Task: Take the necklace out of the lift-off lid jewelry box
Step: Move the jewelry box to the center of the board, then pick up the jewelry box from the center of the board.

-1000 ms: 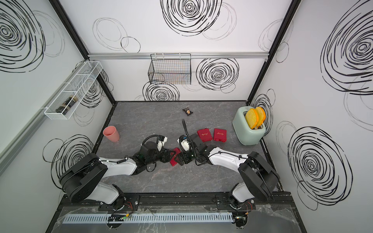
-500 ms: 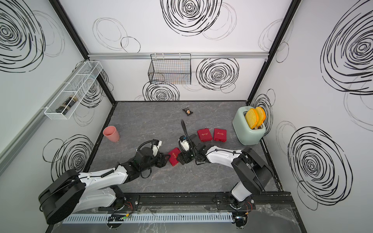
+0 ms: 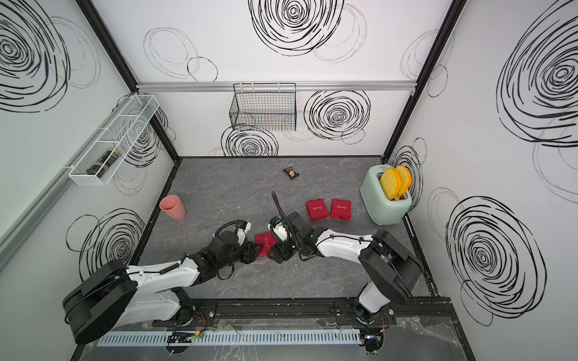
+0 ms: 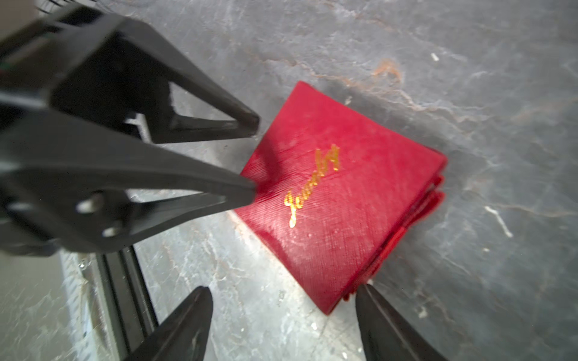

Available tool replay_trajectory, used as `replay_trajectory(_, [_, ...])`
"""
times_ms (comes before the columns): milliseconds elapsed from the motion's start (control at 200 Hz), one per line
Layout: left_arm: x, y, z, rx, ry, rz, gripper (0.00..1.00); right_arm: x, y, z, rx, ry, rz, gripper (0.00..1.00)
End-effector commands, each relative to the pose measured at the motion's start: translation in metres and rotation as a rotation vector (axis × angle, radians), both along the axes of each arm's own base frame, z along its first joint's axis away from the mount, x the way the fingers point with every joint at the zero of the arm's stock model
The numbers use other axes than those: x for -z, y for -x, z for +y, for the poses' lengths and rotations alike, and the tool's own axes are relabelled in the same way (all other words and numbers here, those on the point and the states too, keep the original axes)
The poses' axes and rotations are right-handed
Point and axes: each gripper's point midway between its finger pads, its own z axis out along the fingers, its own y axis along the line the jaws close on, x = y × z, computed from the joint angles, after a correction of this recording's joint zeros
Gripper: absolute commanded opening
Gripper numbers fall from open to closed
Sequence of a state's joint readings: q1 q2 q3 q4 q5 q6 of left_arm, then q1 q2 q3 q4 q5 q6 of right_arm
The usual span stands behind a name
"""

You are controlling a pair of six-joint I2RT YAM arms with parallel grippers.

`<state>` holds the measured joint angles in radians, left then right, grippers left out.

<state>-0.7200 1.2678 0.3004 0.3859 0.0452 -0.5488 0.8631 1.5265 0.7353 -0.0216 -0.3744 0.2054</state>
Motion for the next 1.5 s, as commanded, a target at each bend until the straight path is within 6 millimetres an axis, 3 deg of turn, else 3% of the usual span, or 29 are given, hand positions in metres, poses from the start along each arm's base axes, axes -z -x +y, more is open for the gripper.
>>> replay_trajectory(0, [-0.008,-0.008,-0.01,0.01,0.035,-0.034,0.54,-0.009,0.003,-0.009,0.018,0.019,-0.026,0.77])
replay_trajectory(100, [-0.002,-0.014,-0.013,0.024,0.026,-0.023,0.53,-0.014,0.002,-0.018,0.045,0.048,-0.061,0.84])
replay_trajectory(375, [0.001,-0.021,-0.043,0.164,0.05,-0.041,0.48,-0.032,0.003,-0.036,0.102,0.049,-0.108,0.85])
replay_trajectory(580, [0.002,-0.003,-0.074,0.351,0.016,-0.067,0.44,-0.029,-0.004,-0.052,0.174,0.138,-0.149,0.85])
replay_trajectory(870, [-0.008,0.026,-0.112,0.531,0.044,-0.127,0.44,-0.025,0.011,-0.054,0.196,0.228,-0.198,0.97])
replay_trajectory(1006, [-0.018,0.008,-0.106,0.444,0.08,-0.138,0.44,-0.028,0.018,-0.057,0.205,0.236,-0.221,1.0])
replay_trajectory(1211, [-0.04,-0.019,-0.069,0.295,0.167,-0.143,0.46,-0.037,0.028,-0.063,0.179,0.177,-0.255,0.97])
replay_trajectory(1496, [-0.068,-0.024,-0.025,0.191,0.157,-0.155,0.8,-0.024,0.019,-0.062,0.181,0.21,-0.296,0.97])
